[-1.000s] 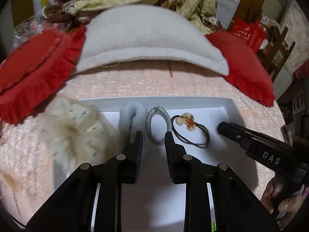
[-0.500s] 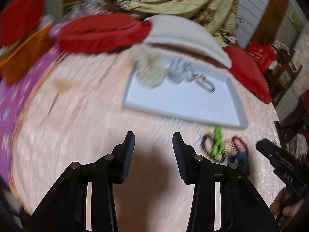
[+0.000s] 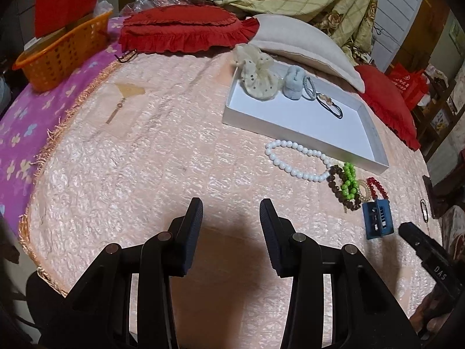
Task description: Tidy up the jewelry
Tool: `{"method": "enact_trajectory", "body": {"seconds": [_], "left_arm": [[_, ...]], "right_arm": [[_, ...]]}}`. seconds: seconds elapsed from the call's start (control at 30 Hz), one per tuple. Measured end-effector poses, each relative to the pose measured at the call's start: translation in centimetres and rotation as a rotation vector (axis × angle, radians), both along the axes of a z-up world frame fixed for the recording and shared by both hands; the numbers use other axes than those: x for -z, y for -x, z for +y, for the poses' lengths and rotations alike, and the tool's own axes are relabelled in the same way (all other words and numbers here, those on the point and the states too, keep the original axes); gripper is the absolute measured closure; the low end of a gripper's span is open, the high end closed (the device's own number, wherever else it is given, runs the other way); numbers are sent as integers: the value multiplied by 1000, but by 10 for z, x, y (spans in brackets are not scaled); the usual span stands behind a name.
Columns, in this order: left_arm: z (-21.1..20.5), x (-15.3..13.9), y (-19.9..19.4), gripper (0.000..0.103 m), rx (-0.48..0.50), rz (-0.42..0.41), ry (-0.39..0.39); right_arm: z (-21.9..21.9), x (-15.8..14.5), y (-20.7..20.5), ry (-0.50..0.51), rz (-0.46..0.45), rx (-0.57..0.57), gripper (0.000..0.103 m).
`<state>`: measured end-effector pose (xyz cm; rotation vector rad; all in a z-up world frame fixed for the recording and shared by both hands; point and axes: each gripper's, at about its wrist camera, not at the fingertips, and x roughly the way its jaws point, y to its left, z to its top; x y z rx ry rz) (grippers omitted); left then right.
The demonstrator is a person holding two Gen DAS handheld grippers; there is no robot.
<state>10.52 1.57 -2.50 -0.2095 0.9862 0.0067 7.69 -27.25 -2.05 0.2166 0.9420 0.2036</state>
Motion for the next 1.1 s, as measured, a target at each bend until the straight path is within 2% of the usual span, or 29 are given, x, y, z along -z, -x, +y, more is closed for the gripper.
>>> {"method": "enact_trajectory", "body": {"seconds": [0.17, 0.37, 0.53, 0.7, 0.77, 0.87, 0.9, 0.93, 0.97, 1.0, 1.03, 1.1], "left_arm": [[13, 2, -16, 63, -5, -1, -25], [32, 4, -66, 63, -14, 28, -10], [41, 9, -126, 63, -17, 49, -1], [40, 31, -182, 62, -13, 104, 16], [39, 39, -197, 61, -7, 109, 40], [31, 50, -211, 62, 23, 141, 36], [28, 53, -212, 68, 36, 147, 35], [24, 57, -211, 77, 49, 155, 34], [21, 59, -209, 92, 59, 157, 32], [20, 59, -205, 94, 57, 141, 22], [19, 59, -202, 96, 56, 143, 24], [22, 58, -193, 98, 51, 148, 51]], "right_arm": [[-10, 0, -3, -3, 2, 27, 63], [-31, -4, -28, 1, -14, 88, 63], [-53, -6, -86, 19, -2, 154, 62], [-54, 2, -146, 87, 19, 161, 62], [-53, 9, -164, 108, 32, 165, 62], [-53, 26, -185, 148, 71, 176, 62], [-54, 31, -189, 154, 81, 180, 62], [-54, 36, -192, 156, 92, 182, 62], [-55, 42, -194, 144, 102, 178, 62], [-55, 45, -195, 130, 107, 174, 66], [-55, 47, -194, 117, 111, 169, 75], [-51, 51, -193, 99, 125, 151, 78]]}}
